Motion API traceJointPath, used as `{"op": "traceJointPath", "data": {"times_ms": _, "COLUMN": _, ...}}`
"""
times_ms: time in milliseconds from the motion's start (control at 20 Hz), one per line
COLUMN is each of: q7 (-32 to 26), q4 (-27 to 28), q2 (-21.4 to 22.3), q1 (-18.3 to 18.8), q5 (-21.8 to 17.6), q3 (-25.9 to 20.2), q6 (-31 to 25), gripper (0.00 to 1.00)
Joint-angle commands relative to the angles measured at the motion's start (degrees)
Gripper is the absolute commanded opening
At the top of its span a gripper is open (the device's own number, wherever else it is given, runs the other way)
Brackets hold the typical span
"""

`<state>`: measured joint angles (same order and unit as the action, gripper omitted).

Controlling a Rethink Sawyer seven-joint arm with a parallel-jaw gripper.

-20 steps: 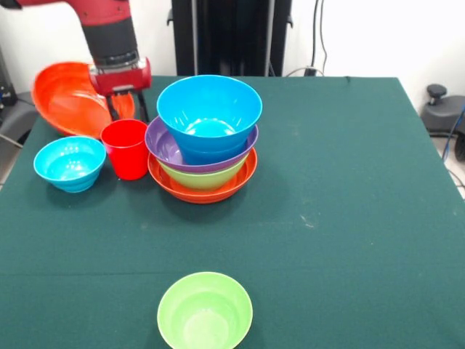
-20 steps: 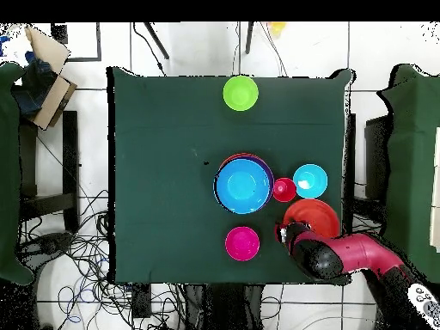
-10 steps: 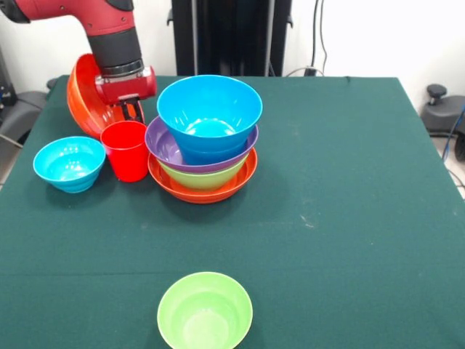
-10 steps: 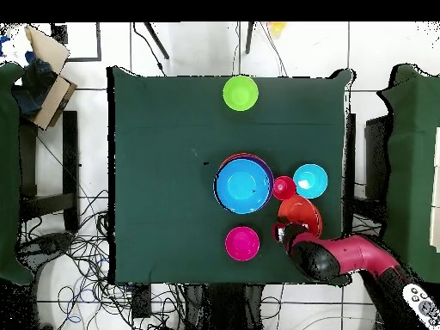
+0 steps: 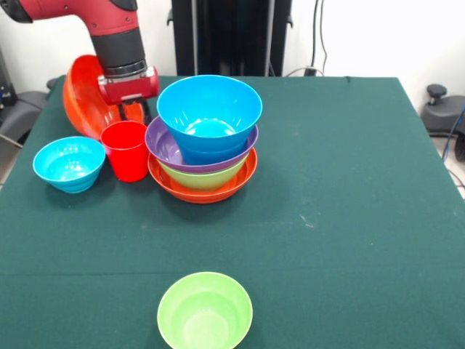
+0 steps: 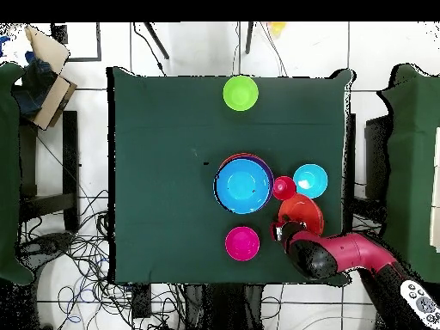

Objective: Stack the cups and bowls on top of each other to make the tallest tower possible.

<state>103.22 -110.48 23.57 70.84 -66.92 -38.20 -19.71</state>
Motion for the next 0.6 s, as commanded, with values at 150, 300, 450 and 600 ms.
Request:
{"op": "traceJointPath", "data": {"times_ms": 150, "q7": -7.6, "q4": -1.5, "q2": 6.3, "q1": -3.5, "q5": 0.3, "q3": 0.3, "q6": -3.4, "gripper": 1.00}}
{"op": "traceJointPath", "data": {"times_ms": 300, "q7": -8.7, "q4": -4.1, "q2": 10.2, "q1": -3.3, "q5": 3.7, "q3": -1.4, "q6": -5.4, "gripper": 1.00}}
{"op": "traceJointPath", "data": {"times_ms": 450, "q7": -10.5, "q4": -6.3, "q2": 13.8, "q1": -2.4, "q5": 7.6, "q3": -3.4, "q6": -7.5, "gripper": 1.00}}
{"op": "traceJointPath", "data": {"times_ms": 600, "q7": -9.1, "q4": -7.0, "q2": 17.0, "q1": -3.8, "q5": 8.2, "q3": -2.3, "q6": -7.8, "gripper": 1.00}}
